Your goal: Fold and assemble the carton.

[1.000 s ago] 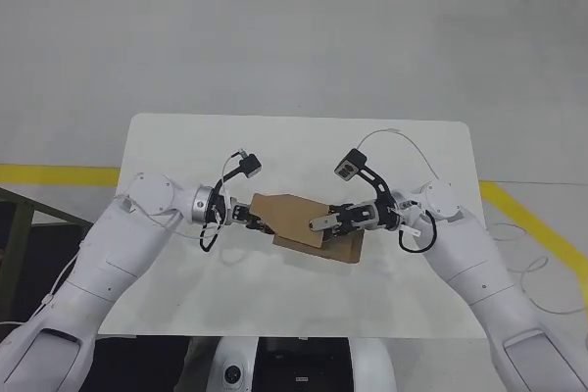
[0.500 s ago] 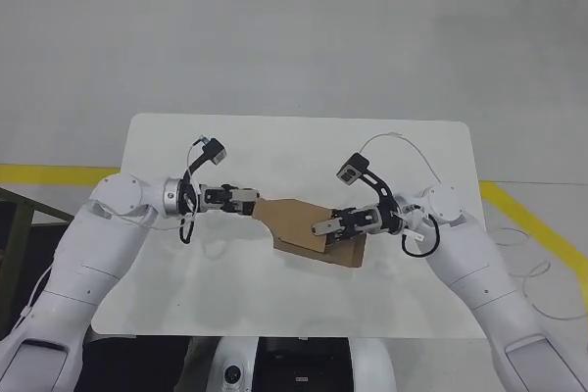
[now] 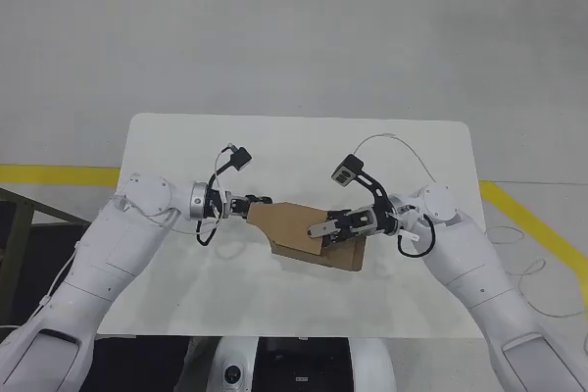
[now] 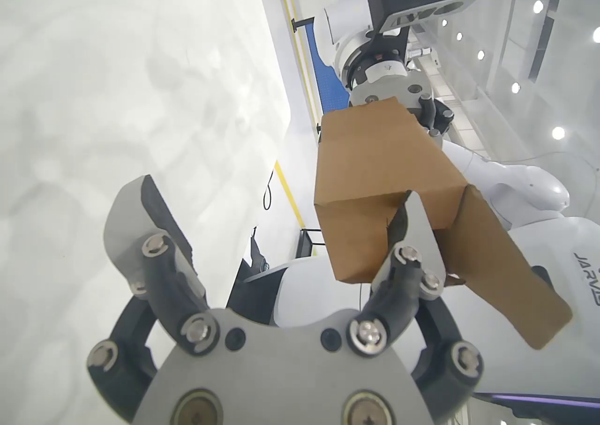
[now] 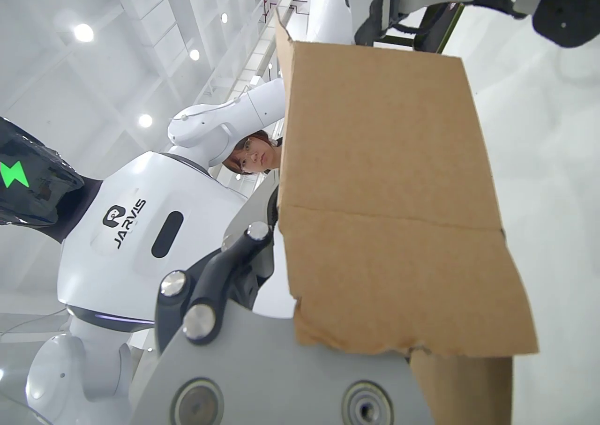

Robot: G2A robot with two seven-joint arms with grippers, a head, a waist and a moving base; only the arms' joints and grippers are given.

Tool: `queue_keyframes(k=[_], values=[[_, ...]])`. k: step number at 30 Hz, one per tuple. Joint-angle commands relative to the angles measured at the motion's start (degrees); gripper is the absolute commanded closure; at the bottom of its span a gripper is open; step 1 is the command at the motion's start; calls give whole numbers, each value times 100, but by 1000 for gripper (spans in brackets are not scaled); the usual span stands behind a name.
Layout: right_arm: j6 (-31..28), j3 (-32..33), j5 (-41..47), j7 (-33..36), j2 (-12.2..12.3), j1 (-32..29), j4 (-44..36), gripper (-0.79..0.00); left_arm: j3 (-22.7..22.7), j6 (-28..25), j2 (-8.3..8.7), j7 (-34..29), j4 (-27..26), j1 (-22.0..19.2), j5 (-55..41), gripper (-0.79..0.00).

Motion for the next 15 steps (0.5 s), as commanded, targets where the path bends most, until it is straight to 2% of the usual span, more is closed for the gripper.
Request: queue_keyframes(k=[1,15], values=[[-4,13,-5,-4,3,-5,8,0,-2,-27,0,-7,-9,19,8,-785],[-5,-30,27,-5,-34,2,42,0,47,-95,-10,39,-272,87,224,-785]])
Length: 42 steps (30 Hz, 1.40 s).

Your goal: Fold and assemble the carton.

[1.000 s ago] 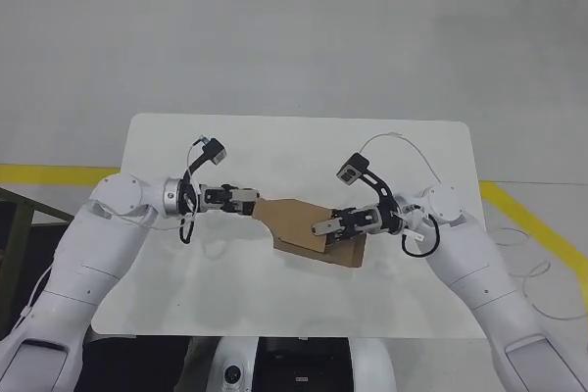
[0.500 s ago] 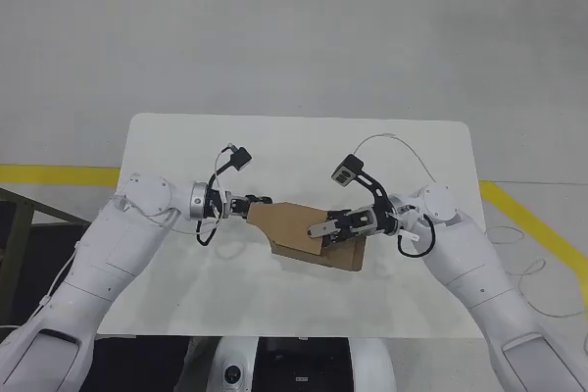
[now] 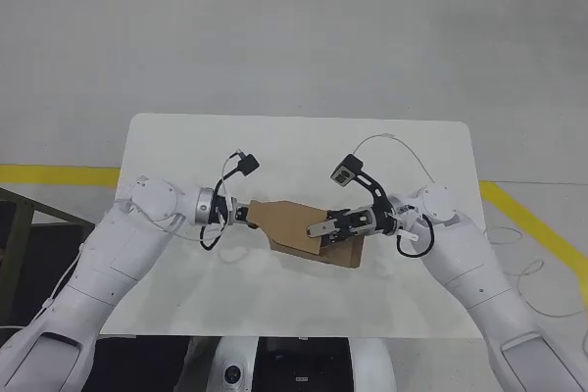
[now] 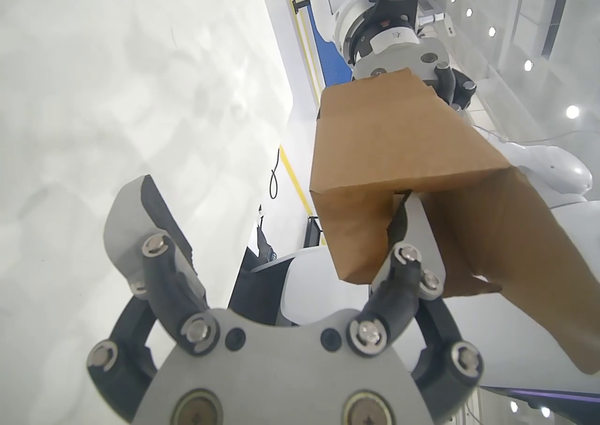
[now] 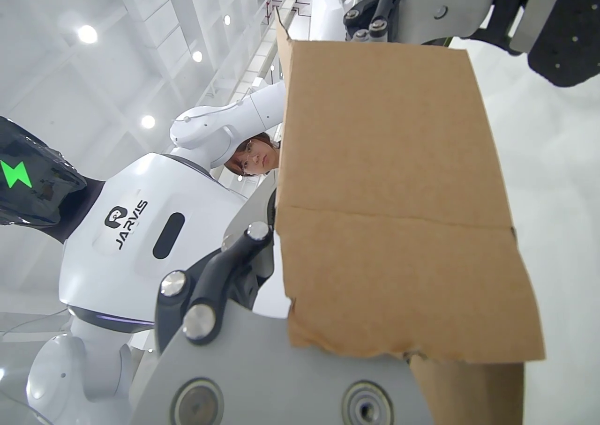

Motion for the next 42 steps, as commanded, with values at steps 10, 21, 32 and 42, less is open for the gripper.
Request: queue_keyframes(k=[10,21,32,42], values=[[-50,121,-106,-50,29,-31,148,0,-553,-20,96,-12,206,183,-606,-785],[-109,106,-321,-110,38,-20,448,0,-1126,272,218,-370,51,370,-1148,-785],[-88,-95,-471,-88,-32,147,714,0,-950,1030,269,-531,-473,215,-73,-785],[-115,-141,-471,-115,-67,209,756,0,-893,1625,330,-600,-640,189,663,-785]])
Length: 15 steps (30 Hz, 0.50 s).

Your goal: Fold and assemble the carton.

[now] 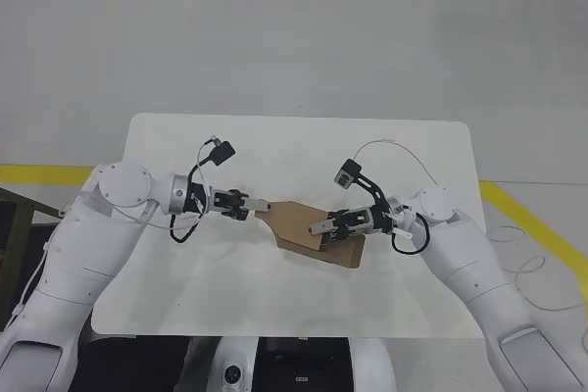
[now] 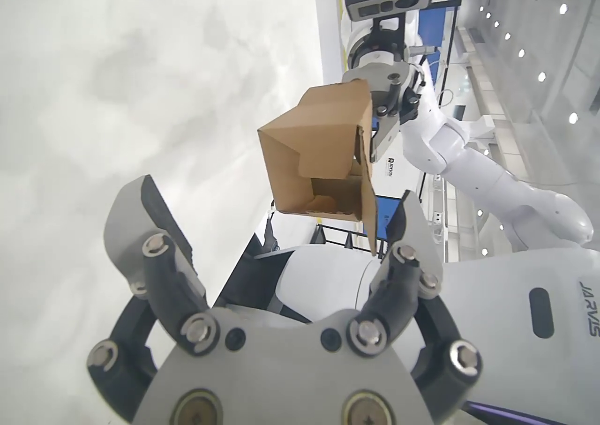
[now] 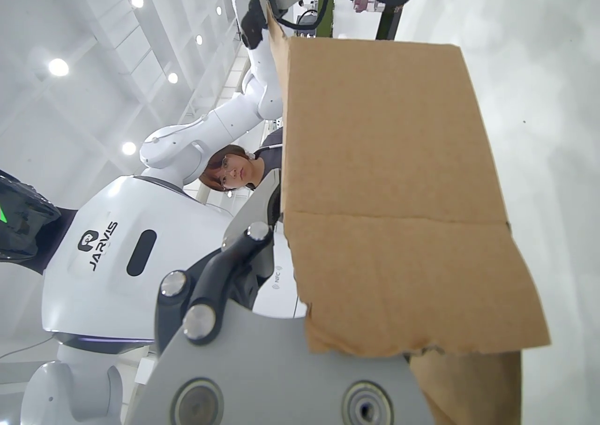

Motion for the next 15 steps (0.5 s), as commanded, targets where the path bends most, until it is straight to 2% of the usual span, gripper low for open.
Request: queue_keyframes(k=[1,9,15], values=[[-1,8,10,-1,0,1,-20,0,20,55,9,-44,-11,17,72,-785],[-1,35,47,-1,4,-32,-200,0,128,175,-4,-25,150,-18,-1,-785],[0,45,152,1,0,-84,-326,0,249,301,-66,-167,458,-30,-794,-785]])
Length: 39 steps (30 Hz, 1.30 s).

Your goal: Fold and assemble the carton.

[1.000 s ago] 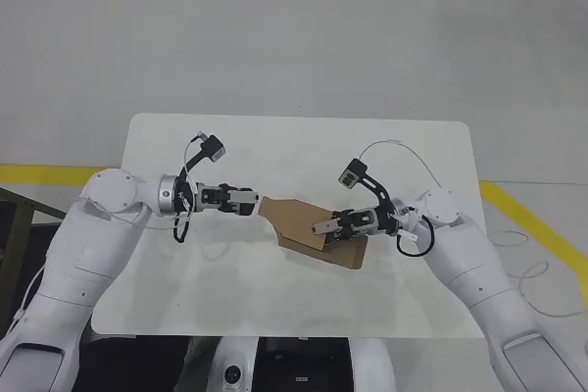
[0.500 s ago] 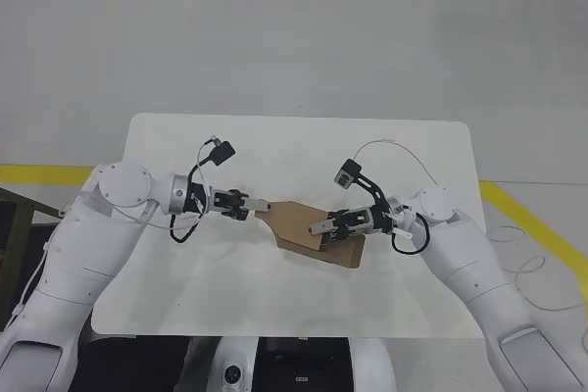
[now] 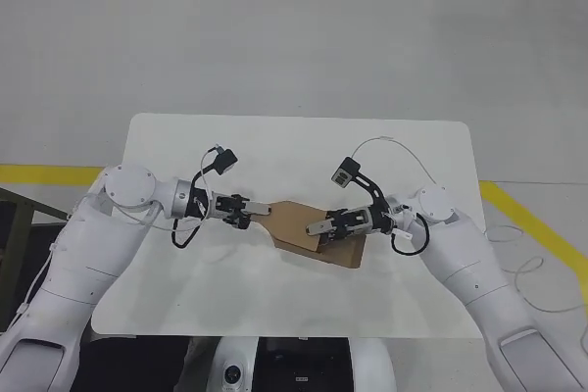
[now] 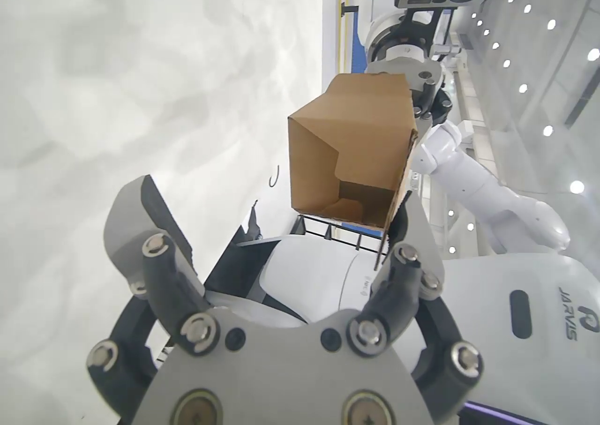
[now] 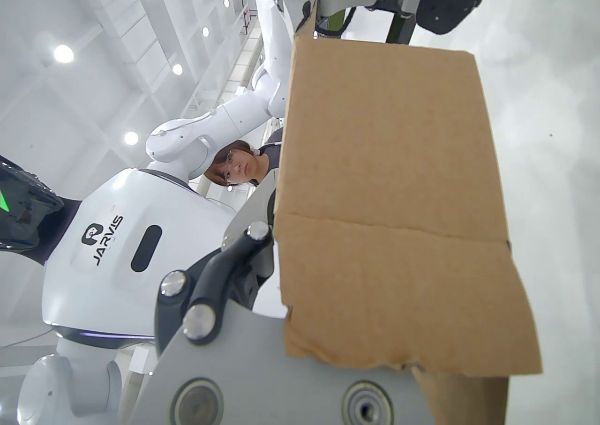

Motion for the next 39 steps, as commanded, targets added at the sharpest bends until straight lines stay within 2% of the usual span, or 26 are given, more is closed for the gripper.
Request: queue_keyframes(k=[1,11,18,39], values=[[-6,2,40,-6,-4,-12,-37,0,69,16,-24,-64,125,10,-260,-785],[-10,-43,167,-10,-40,-6,-130,0,359,-153,-117,36,349,37,-592,-785],[-44,-53,283,-44,-71,-16,-97,0,287,-373,-156,261,446,46,-994,-785],[-88,91,443,-87,-93,-67,-83,0,263,-446,-127,63,395,146,-724,-785]])
